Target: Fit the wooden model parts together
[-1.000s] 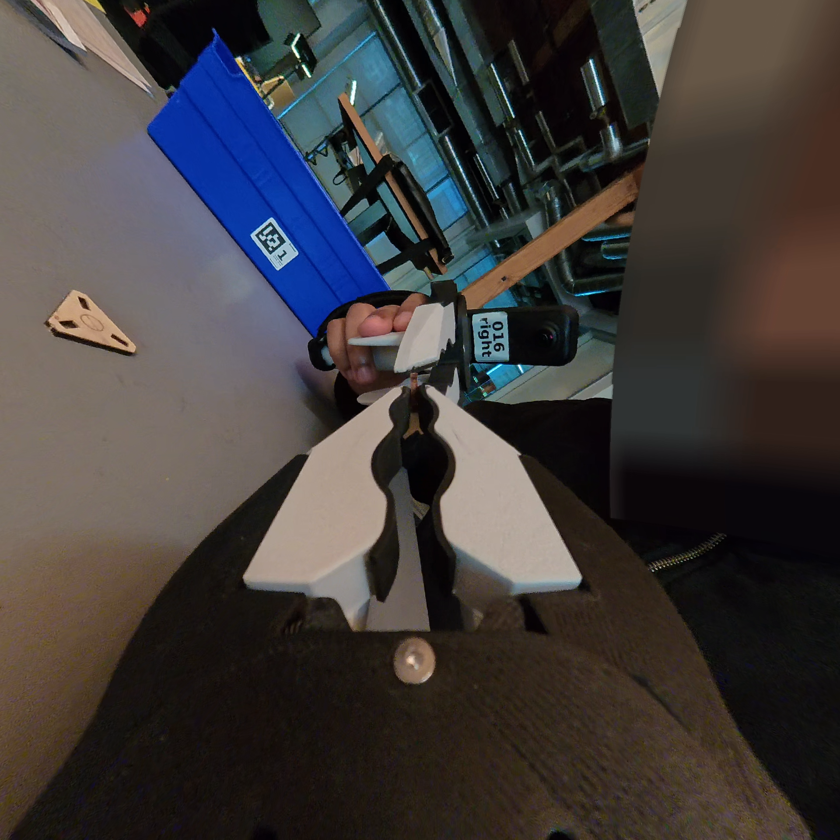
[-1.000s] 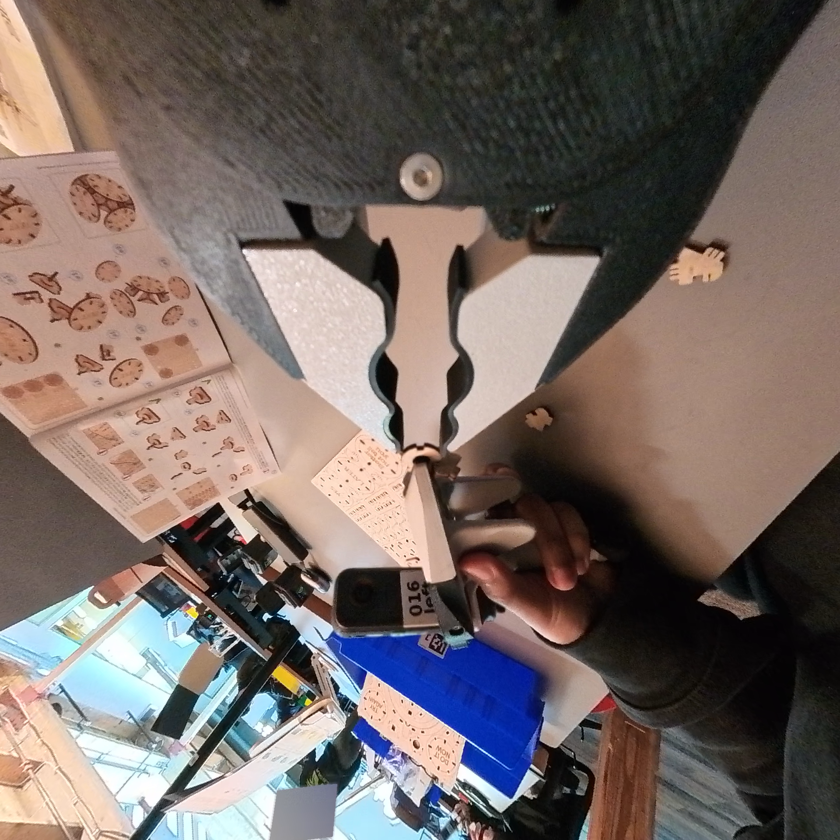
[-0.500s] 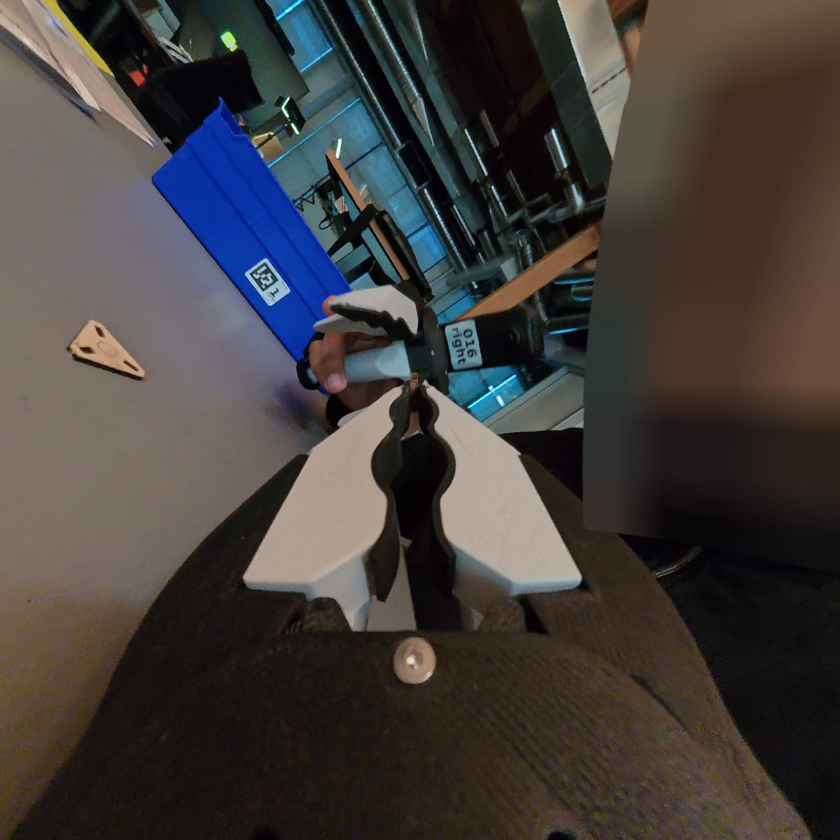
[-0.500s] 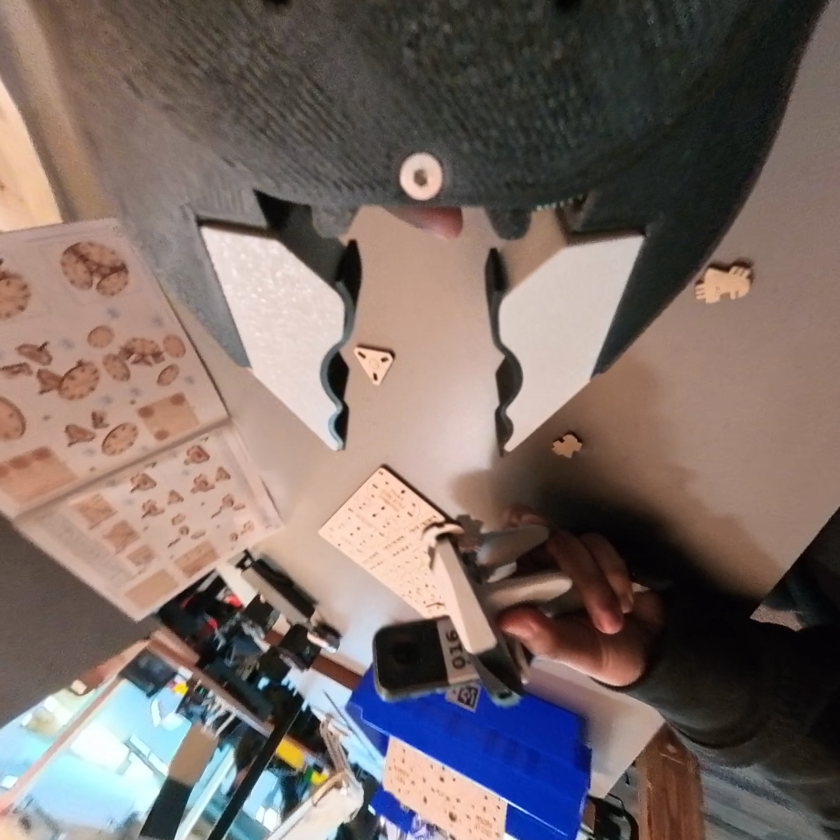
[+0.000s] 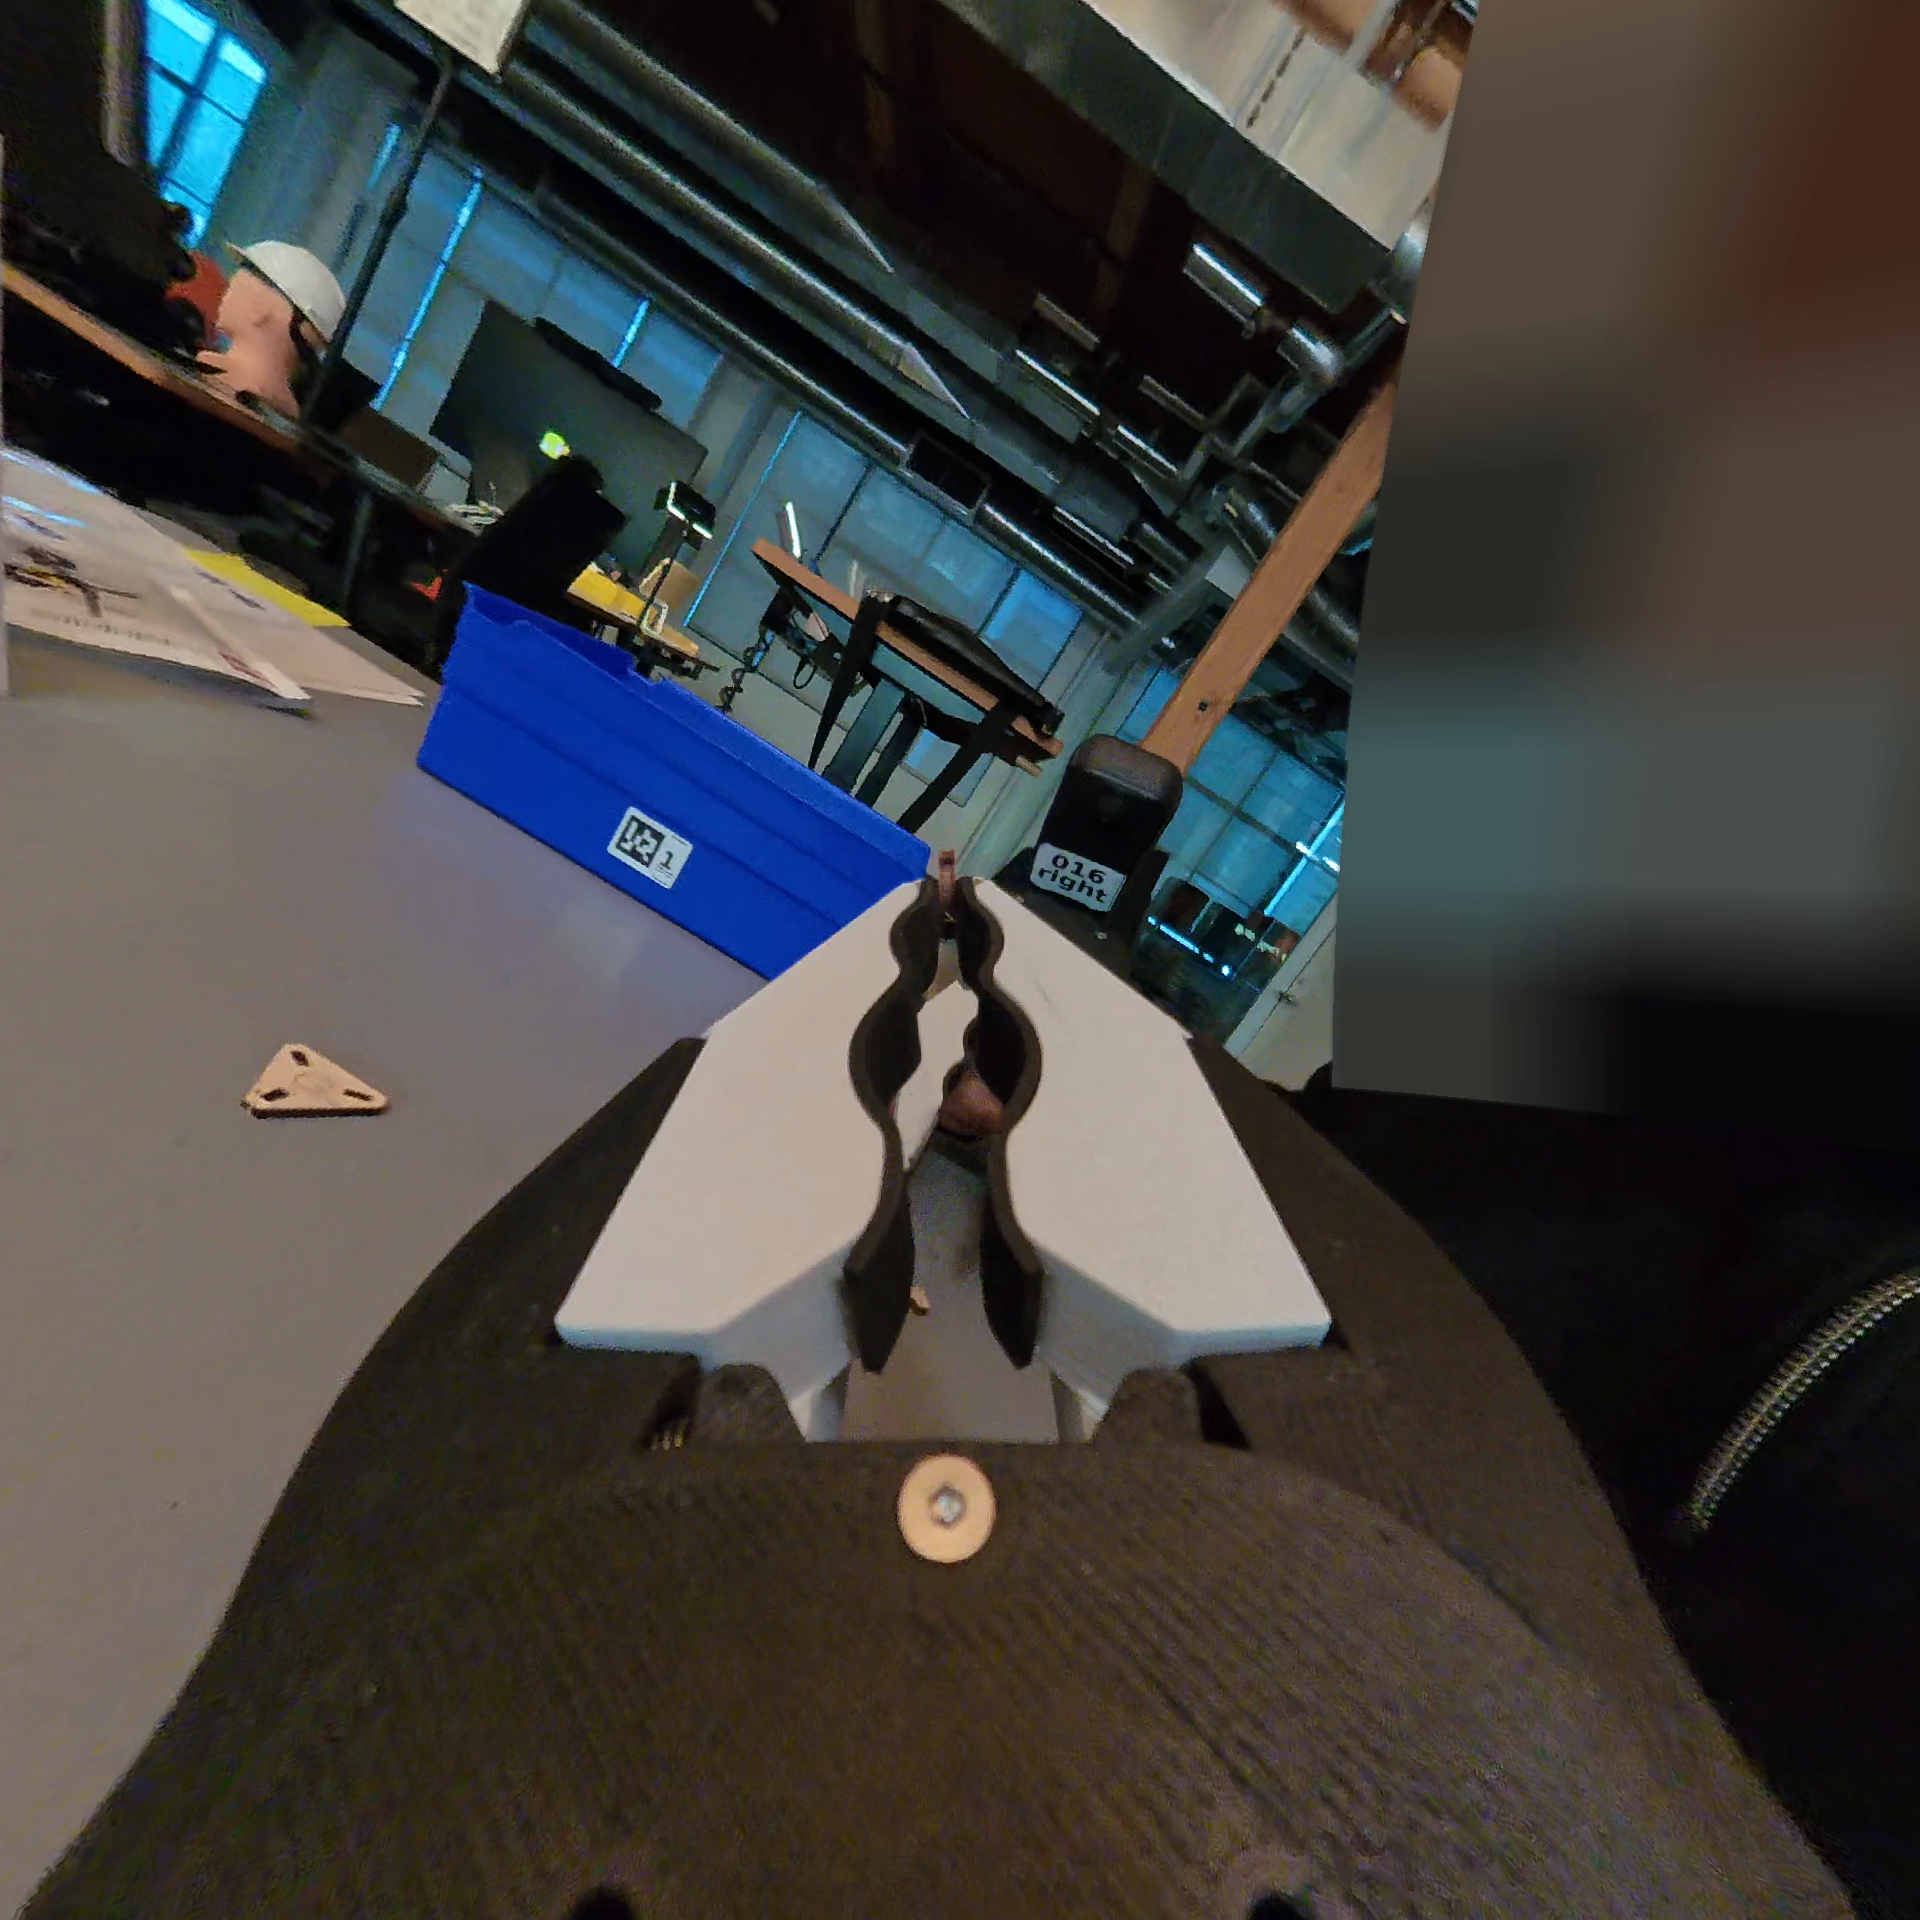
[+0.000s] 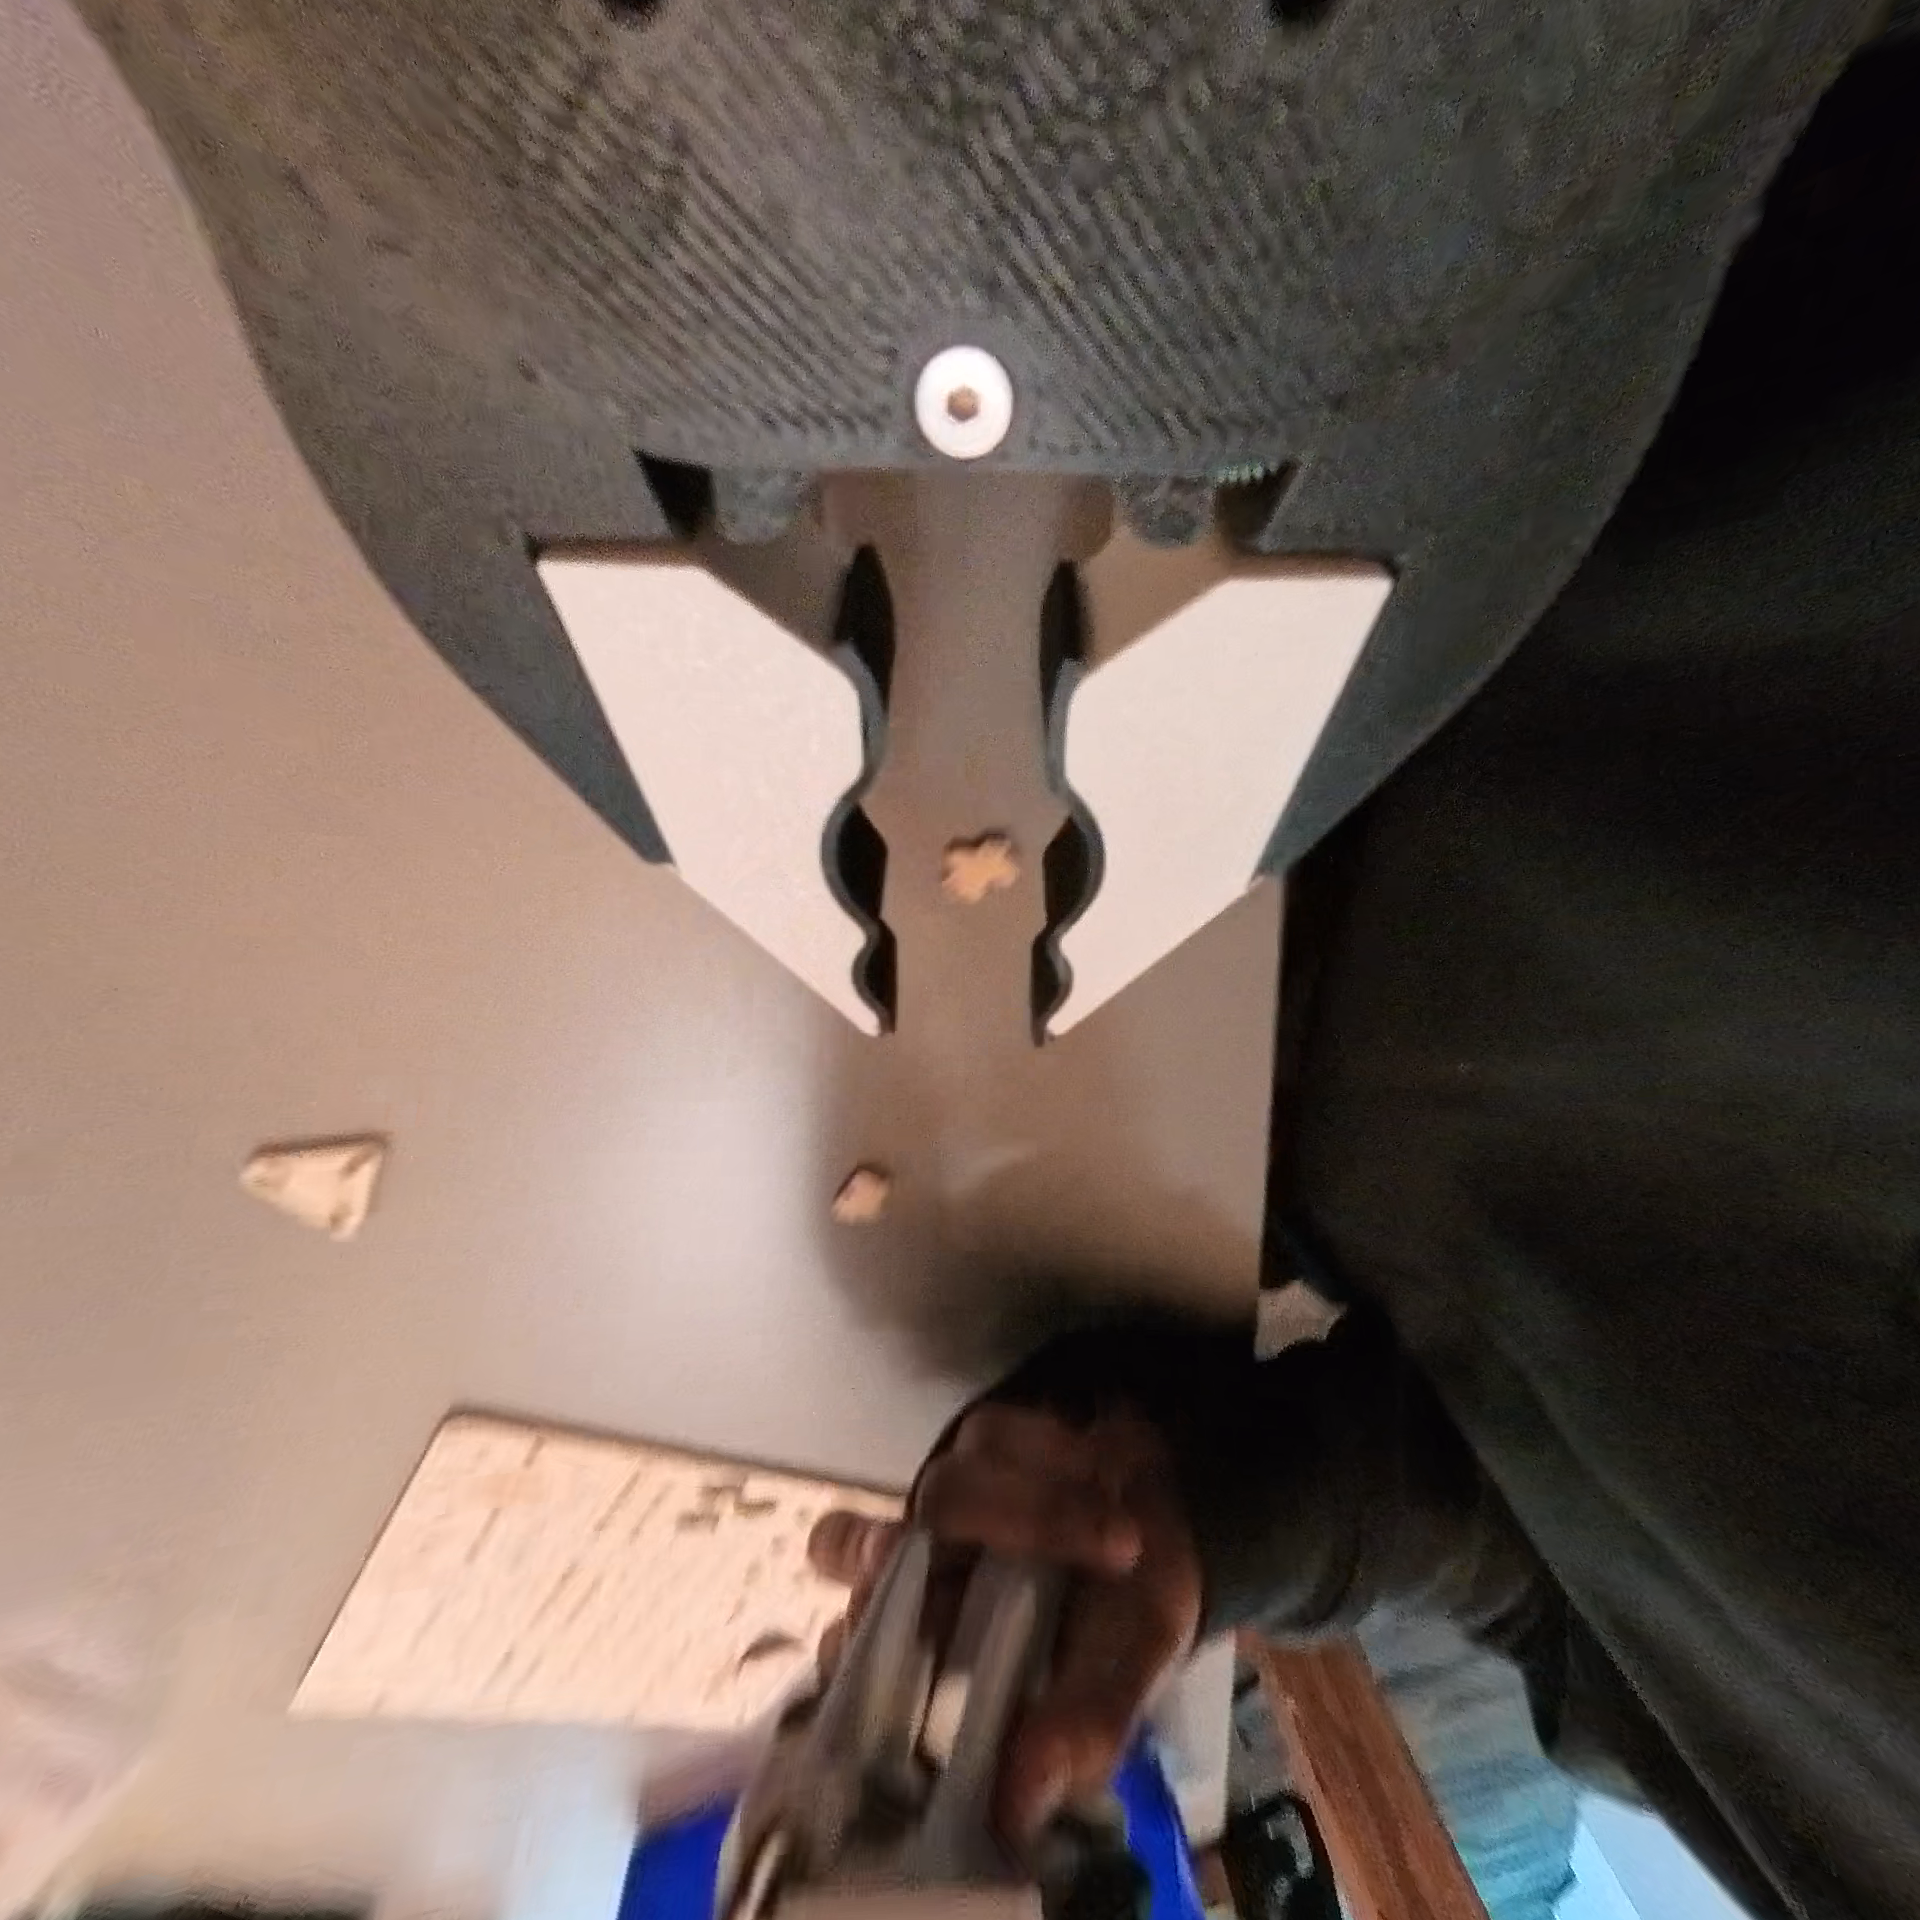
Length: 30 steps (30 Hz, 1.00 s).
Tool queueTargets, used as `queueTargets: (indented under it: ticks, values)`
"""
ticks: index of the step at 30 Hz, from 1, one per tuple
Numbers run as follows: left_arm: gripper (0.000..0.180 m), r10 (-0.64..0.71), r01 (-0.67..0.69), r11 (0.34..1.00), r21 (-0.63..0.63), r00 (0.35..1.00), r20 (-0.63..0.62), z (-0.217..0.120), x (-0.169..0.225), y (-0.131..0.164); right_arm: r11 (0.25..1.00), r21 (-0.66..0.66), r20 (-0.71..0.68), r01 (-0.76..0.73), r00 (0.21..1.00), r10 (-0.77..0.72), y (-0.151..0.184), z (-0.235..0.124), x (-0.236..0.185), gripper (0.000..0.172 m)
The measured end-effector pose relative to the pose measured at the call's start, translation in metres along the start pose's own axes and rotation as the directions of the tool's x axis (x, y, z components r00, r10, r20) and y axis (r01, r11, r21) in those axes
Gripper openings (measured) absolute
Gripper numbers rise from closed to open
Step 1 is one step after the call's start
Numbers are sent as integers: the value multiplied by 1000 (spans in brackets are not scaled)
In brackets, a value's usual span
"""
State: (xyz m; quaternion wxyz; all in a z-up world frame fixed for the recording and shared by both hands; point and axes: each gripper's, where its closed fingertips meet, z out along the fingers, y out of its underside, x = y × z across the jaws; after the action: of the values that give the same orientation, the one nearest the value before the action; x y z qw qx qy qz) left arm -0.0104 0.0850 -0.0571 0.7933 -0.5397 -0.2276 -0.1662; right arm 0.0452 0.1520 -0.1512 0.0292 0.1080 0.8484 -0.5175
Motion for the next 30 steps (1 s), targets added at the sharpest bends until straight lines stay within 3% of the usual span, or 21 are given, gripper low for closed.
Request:
queueTargets:
  ticks: [5, 11, 15, 17, 19, 22, 27, 30]
  values:
    - [0, 11, -13, 997, -79, 1000, -27, 8, 17, 17, 998, -62, -161, -18, 987, 8, 25, -6, -3, 30]
    - [0, 49, -45, 984, -171, 999, 22, 1, 34, 39, 981, -191, -212, -36, 977, -6, 43, 6, 1, 38]
    - [0, 32, -18, 984, -178, 997, 76, -11, 35, 47, 977, -215, -235, 5, 970, -57, 44, 12, -1, 15]
    - [0, -3, 22, 983, -181, 994, 106, -15, 30, 50, 977, -213, -247, -3, 968, -51, 42, 14, 0, 14]
    - [0, -34, 65, 976, -208, 988, 149, -17, 22, 56, 981, -193, -284, 15, 956, -70, 37, 14, 4, 14]
    - [0, -9, 93, 944, -316, 966, 260, -23, 2, 72, 997, -60, -331, 57, 941, -74, 11, 11, 6, 15]
    - [1, 135, 68, 879, -472, 914, 383, -41, -20, 84, 997, 21, -381, 80, 922, -66, -6, 10, 17, 14]
    - [1, 250, -2, 844, -537, 887, 388, -43, -23, 86, 994, 38, -381, 102, 921, -80, -13, 15, 18, 14]
